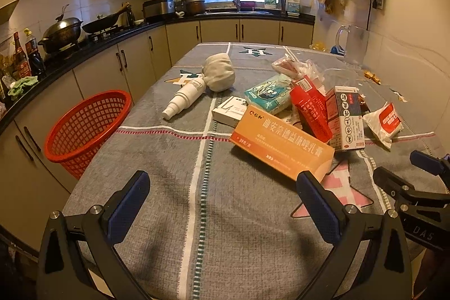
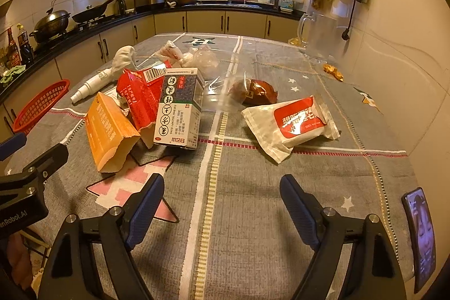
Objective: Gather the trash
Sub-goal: 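Grasp the orange medicine box with the left tool while the right tool grasps the white-green medicine box, then carry both held boxes over the red basket with both tools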
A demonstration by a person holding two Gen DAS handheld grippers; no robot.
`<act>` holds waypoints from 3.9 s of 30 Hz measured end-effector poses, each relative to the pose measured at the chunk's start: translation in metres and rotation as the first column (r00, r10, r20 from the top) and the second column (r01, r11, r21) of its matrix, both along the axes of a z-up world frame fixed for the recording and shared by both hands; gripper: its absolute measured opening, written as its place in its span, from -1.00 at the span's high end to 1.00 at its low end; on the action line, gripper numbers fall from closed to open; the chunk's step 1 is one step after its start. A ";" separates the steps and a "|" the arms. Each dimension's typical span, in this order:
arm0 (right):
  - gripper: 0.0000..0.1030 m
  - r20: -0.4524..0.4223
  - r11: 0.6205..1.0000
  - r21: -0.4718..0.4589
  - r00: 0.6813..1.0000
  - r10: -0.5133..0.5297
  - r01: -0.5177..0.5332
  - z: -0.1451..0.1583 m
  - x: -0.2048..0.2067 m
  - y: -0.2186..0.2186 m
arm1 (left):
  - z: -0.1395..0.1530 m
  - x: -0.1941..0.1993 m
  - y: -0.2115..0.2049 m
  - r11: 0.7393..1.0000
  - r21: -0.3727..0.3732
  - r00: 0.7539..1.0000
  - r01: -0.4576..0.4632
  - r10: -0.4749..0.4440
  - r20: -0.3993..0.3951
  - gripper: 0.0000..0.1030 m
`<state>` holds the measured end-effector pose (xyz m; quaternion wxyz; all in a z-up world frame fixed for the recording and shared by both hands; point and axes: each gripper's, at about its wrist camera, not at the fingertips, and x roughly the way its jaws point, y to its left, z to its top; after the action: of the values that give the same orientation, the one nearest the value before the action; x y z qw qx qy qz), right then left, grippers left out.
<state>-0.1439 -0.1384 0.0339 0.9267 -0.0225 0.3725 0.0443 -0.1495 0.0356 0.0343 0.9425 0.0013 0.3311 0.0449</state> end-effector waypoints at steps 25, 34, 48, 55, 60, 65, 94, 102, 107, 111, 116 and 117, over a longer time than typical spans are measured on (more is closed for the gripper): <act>-0.59 0.021 0.992 0.110 0.998 -0.057 0.055 0.020 0.019 -0.042 | -0.011 0.087 -0.008 0.913 -0.409 0.961 0.007 -0.119 -0.251 -0.26; -0.59 0.010 0.988 0.153 0.999 -0.031 0.029 0.023 0.022 -0.042 | -0.016 0.106 -0.016 0.934 -0.353 0.959 0.054 -0.147 -0.242 -0.05; -0.59 -0.078 0.971 0.226 0.992 0.103 -0.083 0.019 0.057 -0.005 | -0.005 0.076 0.006 0.957 -0.278 0.967 0.081 -0.144 -0.211 0.05; -0.47 -0.131 0.972 0.224 0.986 0.099 -0.068 0.006 0.079 0.010 | -0.011 0.073 0.004 0.971 -0.227 0.964 0.077 -0.131 -0.233 -0.02; -0.07 -0.184 0.963 0.265 0.978 0.095 -0.044 -0.007 0.092 0.007 | -0.020 0.069 -0.001 0.982 -0.171 0.963 0.081 -0.122 -0.240 -0.02; 0.16 -0.189 0.959 0.282 0.978 0.094 -0.037 -0.014 0.091 0.005 | -0.021 0.063 0.000 0.983 -0.166 0.970 0.083 -0.118 -0.212 0.01; 0.26 -0.070 0.920 0.307 0.958 0.279 -0.246 0.043 0.061 0.050 | 0.032 0.042 0.063 0.985 -0.169 0.997 -0.020 0.007 -0.075 0.01; 0.26 -0.097 0.868 0.320 0.898 0.429 -0.380 0.056 0.078 0.109 | 0.047 0.037 0.117 0.979 -0.170 0.994 -0.110 0.103 -0.049 0.01; 0.26 -0.113 0.837 0.316 0.858 0.501 -0.447 0.060 0.095 0.151 | 0.049 0.040 0.159 0.972 -0.159 0.985 -0.172 0.166 -0.053 0.01; 0.26 -0.121 0.807 0.317 0.823 0.555 -0.498 0.062 0.108 0.182 | 0.045 0.043 0.190 0.964 -0.146 0.974 -0.222 0.214 -0.069 0.01; 0.26 -0.142 0.777 0.316 0.783 0.606 -0.544 0.059 0.130 0.229 | 0.033 0.053 0.224 0.955 -0.132 0.962 -0.267 0.255 -0.103 0.01; 0.26 -0.149 0.764 0.326 0.768 0.623 -0.556 0.056 0.136 0.241 | 0.029 0.054 0.227 0.952 -0.132 0.959 -0.275 0.262 -0.111 0.01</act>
<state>-0.0082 0.1029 0.0900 0.8049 -0.0106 0.4499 0.3869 -0.0957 0.2630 0.0632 0.9089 -0.1106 0.3739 0.1482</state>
